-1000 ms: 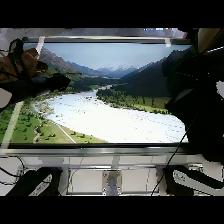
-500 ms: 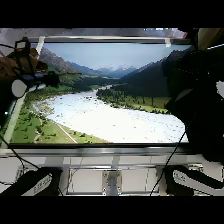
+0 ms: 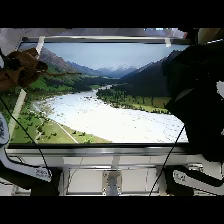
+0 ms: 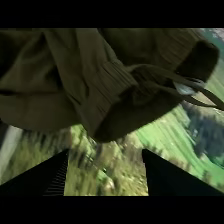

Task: Fold the clothes and pants, and hang the long-sleeved shirts on hangers.

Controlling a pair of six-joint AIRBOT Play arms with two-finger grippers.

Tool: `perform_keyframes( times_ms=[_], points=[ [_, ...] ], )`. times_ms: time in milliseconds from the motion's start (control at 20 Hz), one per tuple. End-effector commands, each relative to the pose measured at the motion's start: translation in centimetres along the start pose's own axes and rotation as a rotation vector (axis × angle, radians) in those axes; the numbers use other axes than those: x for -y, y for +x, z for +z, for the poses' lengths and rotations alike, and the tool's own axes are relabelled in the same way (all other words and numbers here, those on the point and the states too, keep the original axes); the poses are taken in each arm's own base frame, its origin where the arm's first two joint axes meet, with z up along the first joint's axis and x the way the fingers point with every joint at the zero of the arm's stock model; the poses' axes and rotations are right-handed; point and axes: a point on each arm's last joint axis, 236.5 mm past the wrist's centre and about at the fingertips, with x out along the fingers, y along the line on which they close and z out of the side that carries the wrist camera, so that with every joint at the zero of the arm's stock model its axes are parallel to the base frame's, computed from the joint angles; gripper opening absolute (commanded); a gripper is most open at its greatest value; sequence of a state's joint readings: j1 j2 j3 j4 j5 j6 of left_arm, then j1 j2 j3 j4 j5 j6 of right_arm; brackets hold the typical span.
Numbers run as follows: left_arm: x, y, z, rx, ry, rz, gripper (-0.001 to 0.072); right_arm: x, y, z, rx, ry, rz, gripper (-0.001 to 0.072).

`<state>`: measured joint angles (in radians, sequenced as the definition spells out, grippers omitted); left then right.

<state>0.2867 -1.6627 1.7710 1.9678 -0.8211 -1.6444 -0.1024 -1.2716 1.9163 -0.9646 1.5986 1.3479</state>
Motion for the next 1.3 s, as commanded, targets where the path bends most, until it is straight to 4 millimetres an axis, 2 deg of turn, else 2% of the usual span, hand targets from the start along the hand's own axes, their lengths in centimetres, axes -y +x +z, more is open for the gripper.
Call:
perform_keyframes(
  times_ms=[0,200,350,500,750,800,850,950,1150,1250],
  points=[
    [-2.5,4.6,0.5,-0.036,0.13,0.119,0.0546,1.0,1.3,0.2,-0.011,0.057,0.002,0.002],
    [-0.8,8.4,-3.1,-0.146,0.256,0.121,0.0548,2.0,2.7,0.2,-0.029,0.076,0.003,0.002],
    [-1.4,10.6,-6.2,-0.24,0.368,0.194,0.0549,2.4,3.1,0.1,-0.038,0.083,0.003,0.002],
    [-0.5,12.8,-8.5,-0.28,0.408,0.191,0.0549,2.4,3.2,0.1,-0.039,0.084,0.003,0.0021],
    [0.6,15.4,-9.0,-0.227,0.413,0.194,0.0537,2.0,3.3,0.1,-0.041,0.079,0.013,0.002],
    [0.7,15.8,-8.9,-0.215,0.418,0.191,0.0505,1.7,3.4,0.1,-0.044,0.074,0.017,0.002],
    [1.0,16.1,-8.4,-0.186,0.419,0.184,0.0435,1.2,3.6,0.1,-0.048,0.065,0.025,0.0021],
    [1.4,16.5,-7.1,-0.119,0.386,0.174,0.0342,0.1,4.1,0.0,-0.059,0.045,0.044,0.002],
    [1.1,16.5,-6.5,-0.096,0.376,0.176,0.0341,-2.2,5.0,-0.3,-0.08,0.0,0.075,0.002],
    [1.0,16.2,-6.4,-0.098,0.374,0.18,0.0323,-2.6,5.2,0.0,-0.068,-0.009,0.077,0.002]
  ],
)
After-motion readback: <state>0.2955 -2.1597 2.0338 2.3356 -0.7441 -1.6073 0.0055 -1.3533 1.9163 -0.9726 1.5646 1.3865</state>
